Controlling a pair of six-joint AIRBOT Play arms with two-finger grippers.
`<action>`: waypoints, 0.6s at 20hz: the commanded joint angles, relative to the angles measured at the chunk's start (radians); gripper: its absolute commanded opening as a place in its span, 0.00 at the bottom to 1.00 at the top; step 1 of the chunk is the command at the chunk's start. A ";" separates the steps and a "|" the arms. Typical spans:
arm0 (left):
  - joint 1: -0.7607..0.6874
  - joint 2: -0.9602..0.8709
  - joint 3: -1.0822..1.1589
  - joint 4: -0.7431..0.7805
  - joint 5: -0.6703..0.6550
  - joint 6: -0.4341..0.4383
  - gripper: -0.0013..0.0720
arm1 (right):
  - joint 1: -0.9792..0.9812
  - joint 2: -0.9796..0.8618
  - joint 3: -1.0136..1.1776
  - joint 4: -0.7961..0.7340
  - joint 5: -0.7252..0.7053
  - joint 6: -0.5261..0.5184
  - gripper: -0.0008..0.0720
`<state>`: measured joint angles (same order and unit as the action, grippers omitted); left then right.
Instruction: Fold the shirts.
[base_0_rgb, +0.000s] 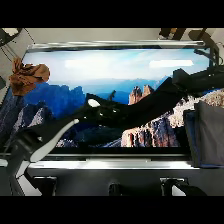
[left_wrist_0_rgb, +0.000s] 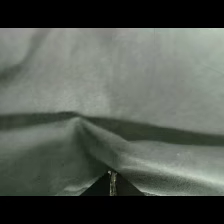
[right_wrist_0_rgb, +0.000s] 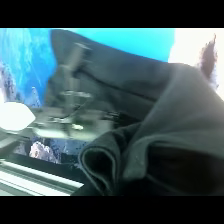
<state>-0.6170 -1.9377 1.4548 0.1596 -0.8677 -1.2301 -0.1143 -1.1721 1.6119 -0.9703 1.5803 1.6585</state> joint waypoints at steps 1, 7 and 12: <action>-0.061 -0.064 0.002 -0.298 0.041 0.124 0.05 | 0.001 0.023 0.001 -0.003 0.008 0.033 0.08; 0.200 0.171 0.001 0.182 -0.060 0.130 0.04 | 0.026 -0.082 0.001 0.160 -0.162 0.047 0.08; 0.534 0.518 0.001 0.610 -0.087 -0.021 0.05 | 0.281 -0.275 0.001 0.166 -0.342 0.029 0.08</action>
<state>-0.2546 -1.5917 1.4551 0.5179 -0.9371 -1.1717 0.0444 -1.3460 1.6119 -0.8410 1.3613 1.6936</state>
